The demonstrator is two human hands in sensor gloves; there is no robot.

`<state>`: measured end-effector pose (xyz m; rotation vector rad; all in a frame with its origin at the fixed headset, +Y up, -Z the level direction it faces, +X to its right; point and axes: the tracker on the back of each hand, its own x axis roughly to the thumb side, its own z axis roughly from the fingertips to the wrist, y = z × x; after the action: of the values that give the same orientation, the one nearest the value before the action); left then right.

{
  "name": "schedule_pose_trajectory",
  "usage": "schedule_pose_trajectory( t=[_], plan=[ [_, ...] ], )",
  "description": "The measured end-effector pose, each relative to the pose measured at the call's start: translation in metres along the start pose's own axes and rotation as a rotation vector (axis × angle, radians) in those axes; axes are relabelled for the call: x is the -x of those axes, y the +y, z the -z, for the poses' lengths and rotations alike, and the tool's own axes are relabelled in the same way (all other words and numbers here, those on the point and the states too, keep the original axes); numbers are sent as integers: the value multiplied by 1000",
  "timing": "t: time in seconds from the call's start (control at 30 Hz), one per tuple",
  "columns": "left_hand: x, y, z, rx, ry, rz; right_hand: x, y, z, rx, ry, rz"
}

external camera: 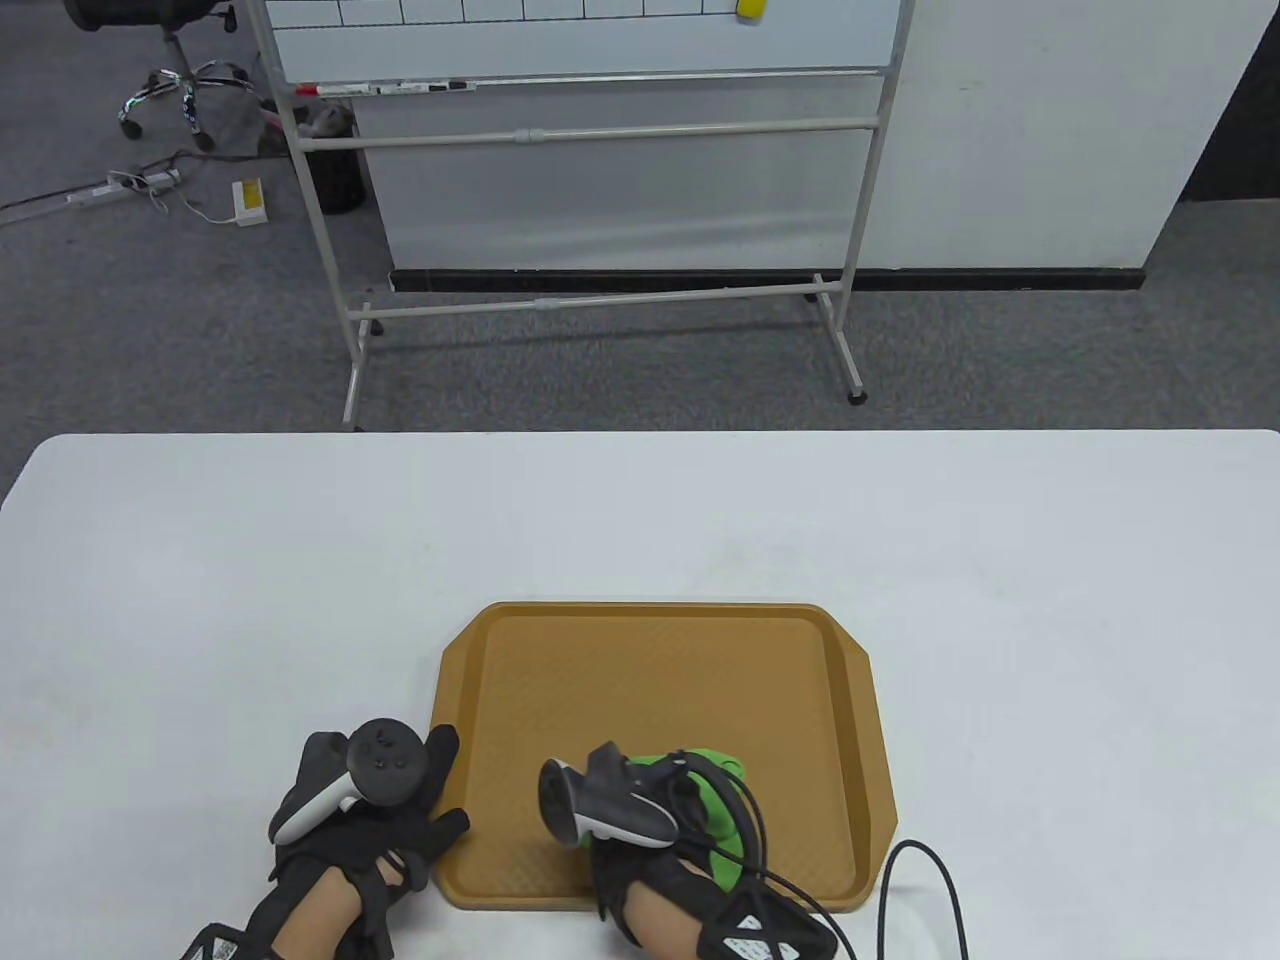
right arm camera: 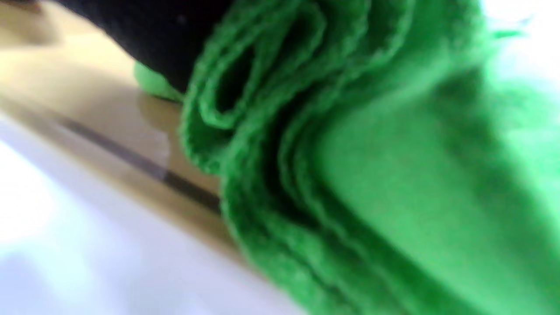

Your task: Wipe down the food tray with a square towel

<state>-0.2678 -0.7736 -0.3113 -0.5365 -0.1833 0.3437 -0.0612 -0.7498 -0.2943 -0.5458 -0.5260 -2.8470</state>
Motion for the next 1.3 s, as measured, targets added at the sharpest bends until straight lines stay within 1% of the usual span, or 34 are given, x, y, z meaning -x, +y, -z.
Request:
schedule_pose_trajectory(
  t=[0.03,0.07,0.13,0.2,0.27,0.3,0.37,0.43,0.53,0.6,0.7,0.77,0.8,0.83,0.87,0.93,0.97,1.1,1.17,1.23,1.3],
  plan=[
    [0,0,0,0,0,3,-13,-3,4,6,-17,8],
    [0,0,0,1,3,9,-19,-4,8,19,-15,-3],
    [-1,0,0,0,5,17,-23,-9,18,44,7,-27],
    [-2,0,0,0,8,25,-16,-17,41,44,39,21],
    [-3,0,0,0,9,30,-11,-22,55,36,70,53],
    [-3,0,0,1,9,33,-4,-28,73,40,116,63],
    [-3,0,0,1,8,33,2,-32,90,57,165,65],
    [-2,0,0,3,6,27,16,-37,115,93,259,75],
    [-1,-1,-1,6,9,17,27,-41,130,94,341,104],
    [-1,-1,-1,6,8,19,31,-42,132,84,348,111],
    [0,-1,-1,7,3,21,55,-39,130,70,384,178],
    [0,-1,-1,9,1,17,74,-36,125,59,433,174],
    [0,0,-1,10,-1,16,87,-33,119,53,464,170],
    [1,0,-1,10,-1,15,92,-32,118,52,475,170],
    [1,-1,-1,10,-2,14,110,-26,113,45,509,184],
    [1,0,-1,11,-3,13,129,-21,105,32,555,198],
    [1,0,-1,12,-4,13,144,-17,97,19,594,201],
    [1,0,-1,11,-4,13,178,-8,77,-28,670,180],
    [1,-1,-1,13,-5,6,184,-6,70,-31,651,164],
    [1,-1,-1,13,-4,1,184,-4,67,-7,604,161],
    [1,0,-1,15,-5,-31,177,-2,61,5,559,90]
  ],
)
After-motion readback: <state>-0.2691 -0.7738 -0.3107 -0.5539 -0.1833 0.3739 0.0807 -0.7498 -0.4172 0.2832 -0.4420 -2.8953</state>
